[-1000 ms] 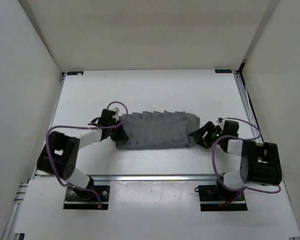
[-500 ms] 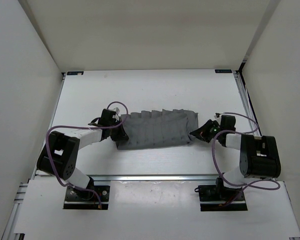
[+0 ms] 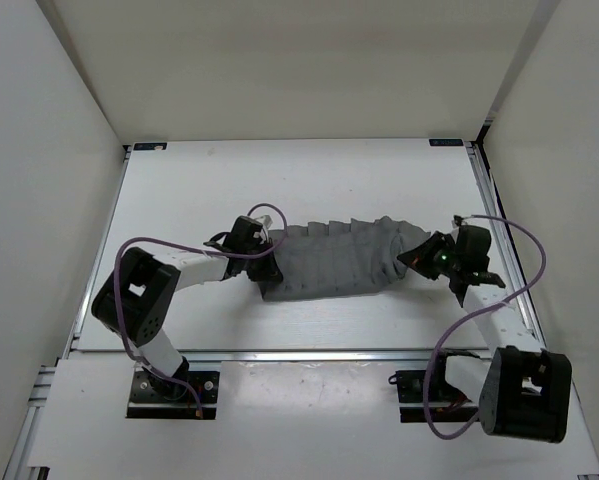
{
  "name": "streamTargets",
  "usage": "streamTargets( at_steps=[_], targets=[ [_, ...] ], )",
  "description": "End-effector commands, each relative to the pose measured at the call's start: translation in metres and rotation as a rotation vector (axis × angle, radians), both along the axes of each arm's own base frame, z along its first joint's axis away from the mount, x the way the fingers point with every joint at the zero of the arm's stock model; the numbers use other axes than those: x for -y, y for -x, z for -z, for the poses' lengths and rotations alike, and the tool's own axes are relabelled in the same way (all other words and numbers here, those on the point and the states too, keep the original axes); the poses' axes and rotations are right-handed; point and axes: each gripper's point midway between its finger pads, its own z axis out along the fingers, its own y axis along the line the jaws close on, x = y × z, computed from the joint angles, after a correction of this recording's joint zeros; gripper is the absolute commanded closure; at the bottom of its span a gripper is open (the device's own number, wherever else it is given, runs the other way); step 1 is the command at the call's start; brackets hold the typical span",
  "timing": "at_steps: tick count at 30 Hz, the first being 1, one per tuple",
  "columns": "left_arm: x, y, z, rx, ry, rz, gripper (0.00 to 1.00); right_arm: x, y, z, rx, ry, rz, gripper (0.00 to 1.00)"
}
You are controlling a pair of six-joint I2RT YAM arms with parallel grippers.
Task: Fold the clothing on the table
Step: Fold the skirt
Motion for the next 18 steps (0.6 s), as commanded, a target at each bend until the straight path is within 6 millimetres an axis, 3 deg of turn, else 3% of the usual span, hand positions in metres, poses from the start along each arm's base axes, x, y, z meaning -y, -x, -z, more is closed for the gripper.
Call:
streamTargets(
  at_steps=[1,4,6,7,8,12,13,14,17,18],
  targets=[
    [0.007,0.006,0.010,-0.035,-0.032,0.033,1.00,-0.021,-0.017,-0.053,0.153,0.036,-0.068,1.00],
    [0.013,0.004,0.007,-0.029,-0.025,0.044,1.00,-0.065,-0.017,-0.081,0.213,-0.006,-0.207,1.00],
    [0.016,0.004,0.006,-0.032,-0.012,0.048,1.00,-0.094,-0.020,-0.094,0.226,-0.048,-0.292,0.99],
    [0.015,0.003,0.006,-0.038,-0.011,0.037,1.00,-0.112,-0.014,-0.088,0.201,-0.057,-0.357,1.00],
    [0.015,-0.001,0.003,-0.023,-0.007,0.029,1.00,-0.126,-0.017,-0.100,0.240,-0.070,-0.400,1.00],
    [0.009,-0.008,0.000,-0.024,0.010,-0.003,1.00,-0.189,-0.010,-0.100,0.216,-0.104,-0.620,1.00],
    [0.009,-0.011,-0.003,-0.022,0.018,-0.008,1.00,-0.202,-0.004,-0.089,0.180,-0.113,-0.671,1.00],
    [0.007,-0.014,-0.005,-0.010,0.022,-0.017,1.00,-0.220,-0.003,-0.095,0.181,-0.130,-0.732,1.00],
    [0.001,-0.019,-0.009,-0.001,0.022,-0.038,1.00,-0.246,0.007,-0.079,0.124,-0.143,-0.829,1.00],
    [-0.002,-0.018,-0.010,-0.001,0.026,-0.043,1.00,-0.253,0.006,-0.083,0.129,-0.153,-0.848,1.00]
  ],
)
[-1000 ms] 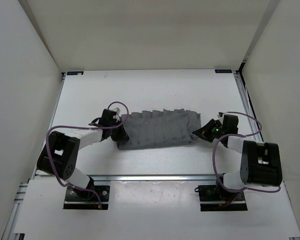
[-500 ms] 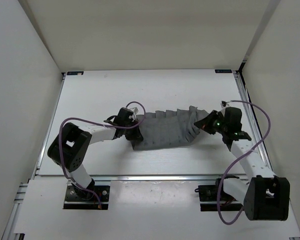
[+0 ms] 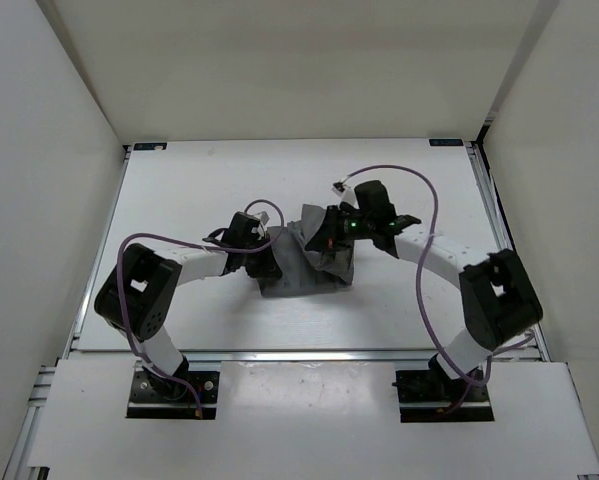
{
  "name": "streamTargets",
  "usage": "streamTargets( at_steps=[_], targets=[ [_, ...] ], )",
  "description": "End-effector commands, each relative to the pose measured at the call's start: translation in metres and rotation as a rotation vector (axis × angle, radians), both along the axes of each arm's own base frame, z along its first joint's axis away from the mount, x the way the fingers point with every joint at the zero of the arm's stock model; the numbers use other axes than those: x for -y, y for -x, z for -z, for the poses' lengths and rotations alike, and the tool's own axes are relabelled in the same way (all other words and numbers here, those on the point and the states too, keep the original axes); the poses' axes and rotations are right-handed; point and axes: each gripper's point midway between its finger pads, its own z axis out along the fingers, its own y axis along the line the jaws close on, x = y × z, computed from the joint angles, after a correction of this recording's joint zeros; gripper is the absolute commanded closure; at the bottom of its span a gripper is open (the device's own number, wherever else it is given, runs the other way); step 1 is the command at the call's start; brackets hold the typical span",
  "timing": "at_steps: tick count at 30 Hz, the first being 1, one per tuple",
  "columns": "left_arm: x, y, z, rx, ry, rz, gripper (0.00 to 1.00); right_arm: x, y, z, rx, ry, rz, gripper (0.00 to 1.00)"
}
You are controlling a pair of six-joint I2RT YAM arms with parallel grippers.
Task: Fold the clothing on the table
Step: Fold the skirt
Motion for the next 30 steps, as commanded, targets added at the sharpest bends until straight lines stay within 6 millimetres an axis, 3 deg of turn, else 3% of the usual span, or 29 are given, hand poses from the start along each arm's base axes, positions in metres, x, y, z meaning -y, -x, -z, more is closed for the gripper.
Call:
streamTargets(
  at_steps=[1,6,14,15,16,17,18,20,22,24,26,28,30],
  targets=[
    [-0.010,-0.008,-0.009,0.019,0.003,-0.031,1.00,-0.037,0.009,-0.021,0.040,-0.066,-0.155,1.00],
    [-0.018,-0.003,-0.006,0.007,0.011,-0.051,1.00,-0.070,0.020,-0.016,0.020,-0.070,-0.241,1.00],
    [-0.024,0.003,-0.004,0.004,0.019,-0.055,1.00,-0.099,0.018,0.002,-0.021,-0.036,-0.301,0.99],
    [-0.027,0.003,-0.005,0.004,0.020,-0.063,1.00,-0.099,0.019,0.012,-0.041,-0.019,-0.304,0.95],
    [-0.027,-0.001,-0.009,0.008,0.029,-0.063,1.00,-0.102,0.019,0.013,-0.059,-0.032,-0.320,0.80],
    [-0.031,-0.005,-0.014,0.013,0.032,-0.078,1.00,-0.103,0.020,0.015,-0.082,-0.043,-0.330,0.71],
    [-0.034,-0.010,-0.022,0.030,0.044,-0.091,1.00,-0.106,0.021,0.010,-0.073,-0.072,-0.358,0.70],
    [-0.048,-0.025,-0.043,0.074,0.056,-0.131,0.90,-0.106,0.024,0.002,-0.079,-0.113,-0.382,0.63],
    [-0.069,-0.038,-0.064,0.115,0.038,-0.186,0.84,-0.105,0.016,-0.017,-0.009,-0.141,-0.379,0.59],
    [-0.100,-0.049,-0.086,0.147,0.013,-0.246,0.79,-0.097,0.013,-0.050,0.058,-0.142,-0.370,0.58],
    [-0.120,-0.054,-0.102,0.188,-0.026,-0.267,0.78,-0.085,0.014,-0.068,0.126,-0.097,-0.356,0.55],
    [-0.122,-0.058,-0.123,0.219,0.004,-0.271,0.80,-0.071,0.014,-0.086,0.183,-0.088,-0.329,0.49],
    [-0.102,-0.052,-0.149,0.238,0.106,-0.216,0.89,-0.050,0.010,-0.095,0.185,-0.094,-0.280,0.50]
  ],
)
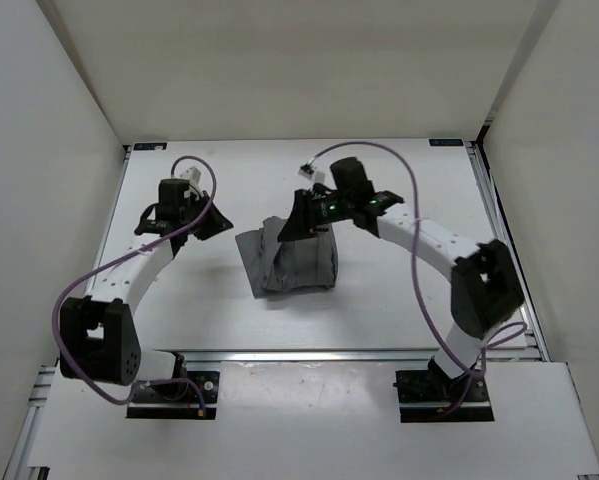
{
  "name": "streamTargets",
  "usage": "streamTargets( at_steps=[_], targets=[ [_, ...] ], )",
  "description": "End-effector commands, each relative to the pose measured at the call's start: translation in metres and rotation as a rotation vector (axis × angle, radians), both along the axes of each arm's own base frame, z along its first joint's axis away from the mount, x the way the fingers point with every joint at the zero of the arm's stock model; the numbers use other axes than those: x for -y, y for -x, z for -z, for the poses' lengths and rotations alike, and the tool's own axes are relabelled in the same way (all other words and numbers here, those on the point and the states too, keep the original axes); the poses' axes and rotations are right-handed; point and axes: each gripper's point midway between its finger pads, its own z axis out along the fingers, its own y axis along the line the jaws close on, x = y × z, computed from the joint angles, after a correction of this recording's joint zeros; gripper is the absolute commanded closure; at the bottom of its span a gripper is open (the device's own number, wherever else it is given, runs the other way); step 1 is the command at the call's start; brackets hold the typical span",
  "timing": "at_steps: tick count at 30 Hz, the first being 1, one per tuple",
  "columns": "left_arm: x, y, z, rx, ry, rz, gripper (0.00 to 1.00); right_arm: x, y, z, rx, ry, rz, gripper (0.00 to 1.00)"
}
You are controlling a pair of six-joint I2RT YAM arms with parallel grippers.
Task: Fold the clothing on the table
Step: Fold the skirt
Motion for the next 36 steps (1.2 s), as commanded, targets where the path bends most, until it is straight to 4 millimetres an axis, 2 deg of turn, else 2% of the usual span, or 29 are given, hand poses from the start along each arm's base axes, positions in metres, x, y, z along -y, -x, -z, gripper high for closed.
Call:
streamTargets(
  at_steps=[1,2,4,5,6,7,9,11,13,15,19,23,26,28,30,32,36],
  targets=[
    [0.036,0.019,-0.052,0.056,0.133,0.149,0.92,0.033,-0.011,-0.055,0.134,-0.059,0.058,0.51],
    [0.050,0.019,-0.070,0.086,0.192,0.176,0.94,0.041,-0.013,-0.050,0.138,-0.052,0.080,0.53],
    [0.091,0.030,-0.110,0.162,0.333,0.329,1.00,0.059,-0.021,-0.039,0.125,-0.035,0.142,0.58],
    [0.099,0.032,-0.120,0.151,0.401,0.332,1.00,0.065,-0.024,-0.036,0.113,-0.035,0.168,0.64],
    [0.119,0.040,-0.135,0.188,0.461,0.419,1.00,0.073,-0.029,-0.027,0.080,-0.019,0.208,0.70],
    [0.133,0.046,-0.141,0.189,0.529,0.461,1.00,0.085,-0.034,-0.023,0.086,-0.016,0.249,0.74],
    [0.150,0.053,-0.123,0.124,0.552,0.467,1.00,0.093,-0.040,-0.027,0.101,-0.034,0.293,0.77],
    [0.158,0.056,-0.079,0.029,0.503,0.450,1.00,0.101,-0.045,-0.026,0.097,-0.044,0.320,0.77],
    [0.155,0.061,-0.045,-0.050,0.482,0.432,1.00,0.105,-0.051,-0.025,0.078,-0.058,0.326,0.79],
    [0.139,0.070,-0.001,-0.135,0.452,0.368,1.00,0.103,-0.050,-0.025,0.062,-0.072,0.314,0.80],
    [0.106,0.095,0.057,-0.247,0.342,0.315,1.00,0.105,-0.048,-0.020,0.055,-0.065,0.325,0.80],
    [0.077,0.117,0.099,-0.325,0.176,0.285,1.00,0.111,-0.043,-0.012,0.027,-0.060,0.343,0.80],
    [0.068,0.128,0.116,-0.361,0.145,0.277,1.00,0.111,-0.041,-0.013,0.024,-0.071,0.344,0.79],
    [0.062,0.129,0.124,-0.380,0.129,0.261,1.00,0.108,-0.037,-0.012,0.013,-0.067,0.333,0.79],
    [0.062,0.128,0.121,-0.386,0.146,0.263,1.00,0.104,-0.036,-0.012,0.008,-0.065,0.321,0.77],
    [0.071,0.113,0.100,-0.331,0.176,0.272,1.00,0.099,-0.031,-0.008,-0.017,-0.058,0.300,0.77],
    [0.091,0.087,0.033,-0.170,0.257,0.292,1.00,0.089,-0.020,0.010,-0.123,-0.051,0.243,0.76]
  ],
)
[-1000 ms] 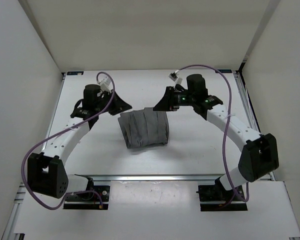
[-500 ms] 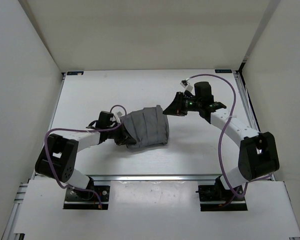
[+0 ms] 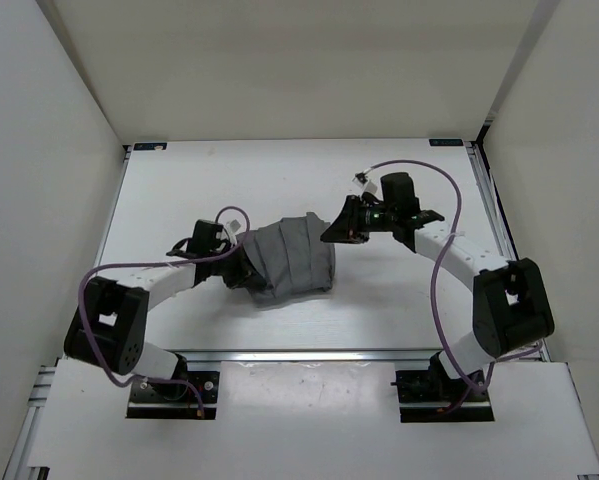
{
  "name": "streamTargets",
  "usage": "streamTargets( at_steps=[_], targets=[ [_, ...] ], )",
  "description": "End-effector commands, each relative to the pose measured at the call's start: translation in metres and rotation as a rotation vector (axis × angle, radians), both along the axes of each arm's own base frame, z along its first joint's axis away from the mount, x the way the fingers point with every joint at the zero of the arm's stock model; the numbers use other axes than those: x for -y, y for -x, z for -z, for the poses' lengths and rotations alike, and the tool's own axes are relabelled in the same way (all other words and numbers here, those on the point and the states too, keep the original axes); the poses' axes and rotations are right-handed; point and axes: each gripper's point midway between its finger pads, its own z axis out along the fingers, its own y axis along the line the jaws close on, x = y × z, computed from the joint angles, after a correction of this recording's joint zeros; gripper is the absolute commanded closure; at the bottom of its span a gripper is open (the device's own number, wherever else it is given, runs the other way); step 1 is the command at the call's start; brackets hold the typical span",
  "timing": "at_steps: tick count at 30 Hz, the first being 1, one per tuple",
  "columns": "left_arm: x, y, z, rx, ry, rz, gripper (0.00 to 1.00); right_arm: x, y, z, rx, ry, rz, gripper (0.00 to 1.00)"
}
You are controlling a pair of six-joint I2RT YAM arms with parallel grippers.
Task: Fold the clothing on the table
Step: Fold the skirt
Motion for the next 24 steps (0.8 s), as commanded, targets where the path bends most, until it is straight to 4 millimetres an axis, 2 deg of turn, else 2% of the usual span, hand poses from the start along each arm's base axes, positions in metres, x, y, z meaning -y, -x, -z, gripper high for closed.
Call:
streamTargets(
  at_steps=[1,4,5,7,10,15,18,21,23,24],
  targets=[
    [0.019,-0.035,-0.085,0.225,0.114,0.000,0.99,-0.014,0.009,0.009,-0.076,-0.021,-0.065,0.77],
    [0.033,-0.040,-0.130,0.270,0.250,0.019,0.96,-0.027,0.022,0.022,-0.127,-0.017,-0.133,0.80],
    [0.040,-0.033,-0.135,0.241,0.291,0.034,0.95,-0.031,0.022,0.021,-0.124,-0.025,-0.152,0.81],
    [0.049,-0.033,-0.142,0.260,0.340,0.047,0.96,-0.036,0.026,0.033,-0.163,-0.020,-0.171,0.82],
    [0.052,-0.027,-0.114,0.215,0.304,0.034,0.99,-0.036,0.024,0.043,-0.190,-0.020,-0.163,0.83],
    [0.027,-0.009,-0.025,0.059,0.152,-0.006,1.00,-0.027,0.016,0.056,-0.224,-0.048,-0.121,0.83],
    [0.015,0.001,0.009,-0.009,0.096,-0.011,1.00,-0.022,0.015,0.072,-0.257,-0.041,-0.117,0.84],
    [0.013,-0.003,0.022,-0.030,0.088,-0.022,0.98,-0.021,0.019,0.085,-0.299,-0.033,-0.117,0.85],
    [0.018,-0.008,0.017,-0.021,0.106,-0.020,0.96,-0.018,0.017,0.090,-0.302,-0.030,-0.114,0.85],
    [0.020,-0.014,0.008,-0.007,0.131,-0.020,0.95,-0.019,0.016,0.081,-0.281,-0.040,-0.125,0.85]
  ],
)
